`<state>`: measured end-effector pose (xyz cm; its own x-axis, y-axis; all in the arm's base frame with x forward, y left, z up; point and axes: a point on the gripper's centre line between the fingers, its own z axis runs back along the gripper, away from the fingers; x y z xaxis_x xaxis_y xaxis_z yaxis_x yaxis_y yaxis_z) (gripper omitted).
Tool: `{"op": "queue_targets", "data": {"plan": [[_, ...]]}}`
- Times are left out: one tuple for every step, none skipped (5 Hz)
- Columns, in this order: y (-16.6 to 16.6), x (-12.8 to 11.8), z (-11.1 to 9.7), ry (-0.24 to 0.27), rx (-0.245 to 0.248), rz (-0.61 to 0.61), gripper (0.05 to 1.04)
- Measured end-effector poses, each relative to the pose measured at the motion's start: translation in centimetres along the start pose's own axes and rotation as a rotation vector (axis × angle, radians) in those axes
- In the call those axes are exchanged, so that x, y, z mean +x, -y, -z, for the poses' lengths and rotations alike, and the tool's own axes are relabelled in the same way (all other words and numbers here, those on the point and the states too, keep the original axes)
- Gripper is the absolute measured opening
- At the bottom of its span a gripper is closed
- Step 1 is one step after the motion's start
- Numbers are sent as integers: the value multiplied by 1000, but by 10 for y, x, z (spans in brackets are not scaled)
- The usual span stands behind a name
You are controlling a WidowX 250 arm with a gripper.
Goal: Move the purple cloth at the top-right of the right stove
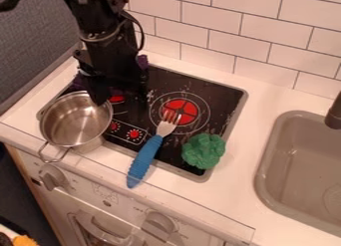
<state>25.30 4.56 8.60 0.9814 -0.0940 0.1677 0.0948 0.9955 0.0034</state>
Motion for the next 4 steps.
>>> {"op": "queue_targets", "data": {"plan": [[0, -2, 6, -25, -8, 2, 1001], [-42, 19, 11, -18, 23, -78, 1001], [-69, 45, 18, -6, 56, -106, 1001], [-114, 61, 34, -6, 98, -191, 1001]]}}
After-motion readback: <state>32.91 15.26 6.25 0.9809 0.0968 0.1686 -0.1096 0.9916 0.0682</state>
